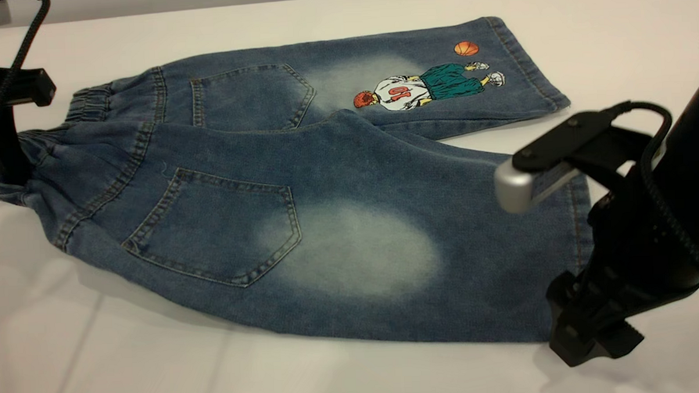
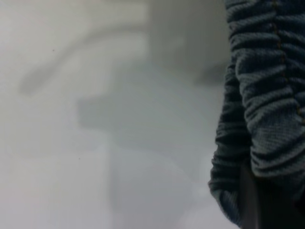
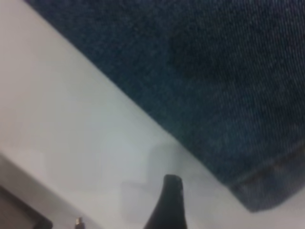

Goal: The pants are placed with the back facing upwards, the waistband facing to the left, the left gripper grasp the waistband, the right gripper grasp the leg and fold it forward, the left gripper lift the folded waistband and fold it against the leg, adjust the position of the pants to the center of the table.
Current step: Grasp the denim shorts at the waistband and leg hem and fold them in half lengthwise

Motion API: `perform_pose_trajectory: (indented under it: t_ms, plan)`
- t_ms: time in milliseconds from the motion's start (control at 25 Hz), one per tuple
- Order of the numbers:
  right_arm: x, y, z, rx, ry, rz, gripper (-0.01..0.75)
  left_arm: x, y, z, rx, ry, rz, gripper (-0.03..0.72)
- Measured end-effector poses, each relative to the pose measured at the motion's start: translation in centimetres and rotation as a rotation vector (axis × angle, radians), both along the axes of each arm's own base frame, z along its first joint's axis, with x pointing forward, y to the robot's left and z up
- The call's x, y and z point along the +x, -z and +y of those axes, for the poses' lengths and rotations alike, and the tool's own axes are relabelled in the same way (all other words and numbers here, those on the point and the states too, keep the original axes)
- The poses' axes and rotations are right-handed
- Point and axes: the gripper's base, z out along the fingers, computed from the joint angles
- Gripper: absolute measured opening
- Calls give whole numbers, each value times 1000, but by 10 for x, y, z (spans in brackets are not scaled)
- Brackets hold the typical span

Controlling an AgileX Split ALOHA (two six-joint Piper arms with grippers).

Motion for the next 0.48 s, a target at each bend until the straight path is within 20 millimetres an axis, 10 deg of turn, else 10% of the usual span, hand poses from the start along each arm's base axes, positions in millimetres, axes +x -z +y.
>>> perform_pose_trajectory:
  t_ms: [280, 480]
  plan:
    - [5, 7, 0, -14, 3, -33, 557, 0, 0, 0, 0, 0, 0, 48]
    - [7, 7, 0, -15, 10, -59, 357, 0, 0, 0, 0, 0, 0, 48]
